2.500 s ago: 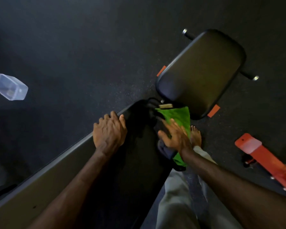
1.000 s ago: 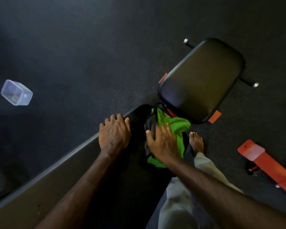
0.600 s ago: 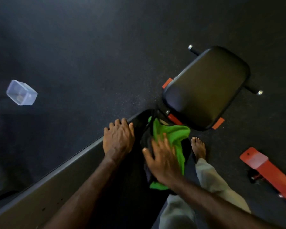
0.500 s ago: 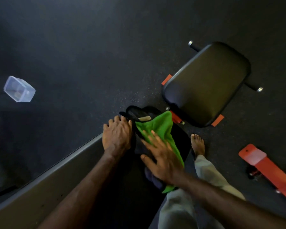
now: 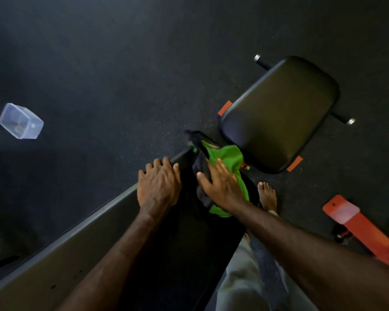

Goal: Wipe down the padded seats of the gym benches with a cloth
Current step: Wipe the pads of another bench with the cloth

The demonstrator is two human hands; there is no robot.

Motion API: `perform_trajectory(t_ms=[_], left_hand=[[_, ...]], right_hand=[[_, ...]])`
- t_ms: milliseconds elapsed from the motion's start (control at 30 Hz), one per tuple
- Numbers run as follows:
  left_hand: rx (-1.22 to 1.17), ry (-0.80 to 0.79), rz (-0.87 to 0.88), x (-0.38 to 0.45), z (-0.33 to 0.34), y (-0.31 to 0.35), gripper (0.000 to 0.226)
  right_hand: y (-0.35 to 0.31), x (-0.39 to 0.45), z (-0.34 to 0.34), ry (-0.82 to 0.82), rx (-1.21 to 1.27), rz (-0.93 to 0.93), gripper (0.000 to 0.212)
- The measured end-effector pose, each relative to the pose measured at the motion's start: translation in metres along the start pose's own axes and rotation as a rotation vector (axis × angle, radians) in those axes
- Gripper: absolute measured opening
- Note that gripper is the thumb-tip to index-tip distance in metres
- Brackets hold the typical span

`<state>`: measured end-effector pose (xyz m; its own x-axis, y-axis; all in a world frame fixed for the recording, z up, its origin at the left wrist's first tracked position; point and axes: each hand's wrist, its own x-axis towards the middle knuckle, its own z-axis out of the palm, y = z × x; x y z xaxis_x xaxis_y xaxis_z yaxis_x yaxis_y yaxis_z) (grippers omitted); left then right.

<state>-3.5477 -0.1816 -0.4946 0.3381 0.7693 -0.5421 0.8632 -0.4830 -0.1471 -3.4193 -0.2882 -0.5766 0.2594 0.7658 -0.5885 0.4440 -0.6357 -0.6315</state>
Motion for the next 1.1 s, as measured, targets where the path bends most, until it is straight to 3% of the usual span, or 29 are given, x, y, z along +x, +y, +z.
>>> perform_trajectory(t_ms=[67, 200, 233, 333, 367, 500, 533, 667, 700, 833, 900, 1000, 1033, 1100], left_hand=[[0.008, 0.008, -0.014, 0.0, -0.002, 0.001, 0.047], [0.019, -0.026, -0.022, 0.0, -0.001, 0.0, 0.041], [0.011, -0.023, -0.023, 0.0, -0.002, 0.0, 0.042], [0.019, 0.024, -0.018, -0.001, -0.002, 0.002, 0.045], [0.016, 0.027, -0.025, 0.0, -0.002, 0.003, 0.045], [0.019, 0.003, -0.039, 0.002, 0.001, 0.002, 0.042], [0.017, -0.001, -0.042, 0.002, 0.001, 0.001, 0.044], [0.022, -0.003, -0.024, 0.003, 0.001, 0.002, 0.052], [0.027, 0.001, -0.029, 0.002, 0.0, 0.001, 0.05], [0.062, -0.017, -0.025, 0.002, 0.001, 0.0, 0.043], [0.036, -0.03, -0.032, 0.003, 0.001, 0.0, 0.05], [0.044, -0.026, -0.023, 0.004, 0.001, 0.0, 0.053], [0.049, -0.024, -0.023, 0.005, 0.0, -0.001, 0.053], [0.06, -0.031, -0.023, 0.005, -0.001, -0.001, 0.052]], right_hand=[[-0.027, -0.007, 0.014, 0.052, -0.029, 0.047, 0.062], [0.001, -0.009, 0.008, 0.035, -0.001, -0.436, 0.064], [0.01, 0.004, 0.002, 0.024, -0.017, -0.41, 0.063], [-0.005, 0.03, 0.005, -0.022, 0.03, 0.065, 0.058], [-0.016, 0.03, 0.01, 0.004, 0.029, 0.089, 0.058], [0.006, 0.016, 0.005, 0.014, -0.006, -0.416, 0.064], [0.017, 0.025, 0.0, -0.009, -0.028, -0.434, 0.064], [-0.003, 0.067, 0.002, -0.02, 0.063, 0.073, 0.066], [-0.019, 0.065, 0.006, -0.015, 0.048, 0.061, 0.062], [-0.021, 0.049, 0.008, 0.018, 0.032, -0.452, 0.059], [-0.011, 0.067, 0.007, 0.071, 0.051, -0.376, 0.066], [-0.032, 0.082, 0.005, -0.006, 0.091, -0.02, 0.068], [-0.04, 0.076, 0.006, -0.013, 0.072, -0.051, 0.061], [-0.038, 0.059, 0.008, -0.006, 0.09, -0.29, 0.055]])
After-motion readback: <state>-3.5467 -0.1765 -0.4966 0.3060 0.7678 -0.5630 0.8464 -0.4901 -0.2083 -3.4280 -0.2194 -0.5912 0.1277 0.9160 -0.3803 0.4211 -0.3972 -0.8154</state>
